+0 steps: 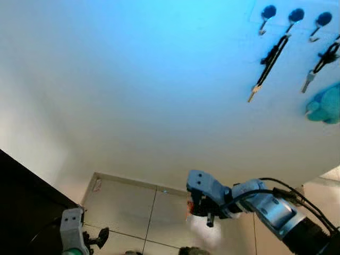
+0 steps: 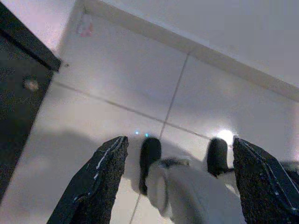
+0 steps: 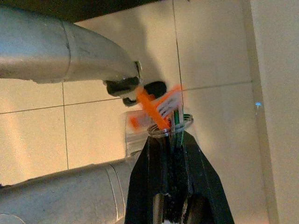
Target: Hang keys on a hook
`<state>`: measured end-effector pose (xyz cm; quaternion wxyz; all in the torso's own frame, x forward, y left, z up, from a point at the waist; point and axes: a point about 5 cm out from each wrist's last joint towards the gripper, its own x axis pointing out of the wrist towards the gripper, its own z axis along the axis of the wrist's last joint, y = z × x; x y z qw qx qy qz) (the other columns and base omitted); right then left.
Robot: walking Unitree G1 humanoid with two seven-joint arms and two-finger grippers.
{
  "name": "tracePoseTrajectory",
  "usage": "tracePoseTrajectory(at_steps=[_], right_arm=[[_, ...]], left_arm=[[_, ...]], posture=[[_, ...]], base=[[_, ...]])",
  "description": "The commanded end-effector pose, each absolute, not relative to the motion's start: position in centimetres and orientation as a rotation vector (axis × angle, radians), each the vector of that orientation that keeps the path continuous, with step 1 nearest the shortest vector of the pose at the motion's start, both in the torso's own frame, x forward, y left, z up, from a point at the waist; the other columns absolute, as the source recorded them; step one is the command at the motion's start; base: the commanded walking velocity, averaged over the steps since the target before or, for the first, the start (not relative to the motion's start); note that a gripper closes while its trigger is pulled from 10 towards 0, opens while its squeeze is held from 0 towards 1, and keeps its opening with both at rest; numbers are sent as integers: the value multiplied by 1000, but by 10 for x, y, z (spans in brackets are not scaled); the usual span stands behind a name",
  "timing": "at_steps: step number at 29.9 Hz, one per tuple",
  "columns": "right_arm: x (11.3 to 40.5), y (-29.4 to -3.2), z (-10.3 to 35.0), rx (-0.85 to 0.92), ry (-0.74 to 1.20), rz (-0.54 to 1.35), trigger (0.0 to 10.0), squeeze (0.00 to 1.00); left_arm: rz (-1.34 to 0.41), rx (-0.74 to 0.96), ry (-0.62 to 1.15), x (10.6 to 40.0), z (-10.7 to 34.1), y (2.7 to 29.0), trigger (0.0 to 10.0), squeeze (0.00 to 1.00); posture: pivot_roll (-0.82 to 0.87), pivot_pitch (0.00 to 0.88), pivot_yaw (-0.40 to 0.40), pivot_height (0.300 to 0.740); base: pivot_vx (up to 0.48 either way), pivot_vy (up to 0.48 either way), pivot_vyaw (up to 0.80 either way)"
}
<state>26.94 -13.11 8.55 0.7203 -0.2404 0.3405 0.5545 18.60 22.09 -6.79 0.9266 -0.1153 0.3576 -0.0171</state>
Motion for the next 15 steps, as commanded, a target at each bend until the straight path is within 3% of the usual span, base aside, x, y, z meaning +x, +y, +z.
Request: tracePoseTrajectory(at_steps=[1, 5, 6, 7, 10, 11, 15], right_arm=[[265, -135, 85, -556, 779, 1248, 0, 0], [263, -136, 86, -545, 782, 1301, 0, 0], [265, -120, 102, -341, 620, 1363, 0, 0], [265, -120, 102, -341, 620, 1363, 0, 0], [278, -107, 129, -160, 322, 1358, 0, 0], [278, -107, 129, -160, 322, 1358, 0, 0], [283, -100, 184, 185, -73, 1348, 0, 0]], left_arm=[[-37, -235, 781, 172, -75, 221, 10000, 0], [-47, -233, 790, 170, -76, 219, 10000, 0], [-45, -233, 794, 169, -77, 220, 10000, 0], [-45, -233, 794, 169, -77, 220, 10000, 0], [-44, -234, 797, 169, -77, 220, 10000, 0], [-44, -234, 797, 169, -77, 220, 10000, 0], [-49, -234, 798, 168, -77, 219, 10000, 0]], posture=[[-7, 110, 47, 740], [-10, 107, 44, 740], [-10, 107, 44, 740], [-10, 107, 44, 740], [-7, 109, 47, 740], [-7, 109, 47, 740], [-6, 111, 53, 740]], base=[[0, 0, 0], [0, 0, 0], [0, 0, 0], [0, 0, 0], [0, 0, 0], [0, 0, 0], [0, 0, 0]])
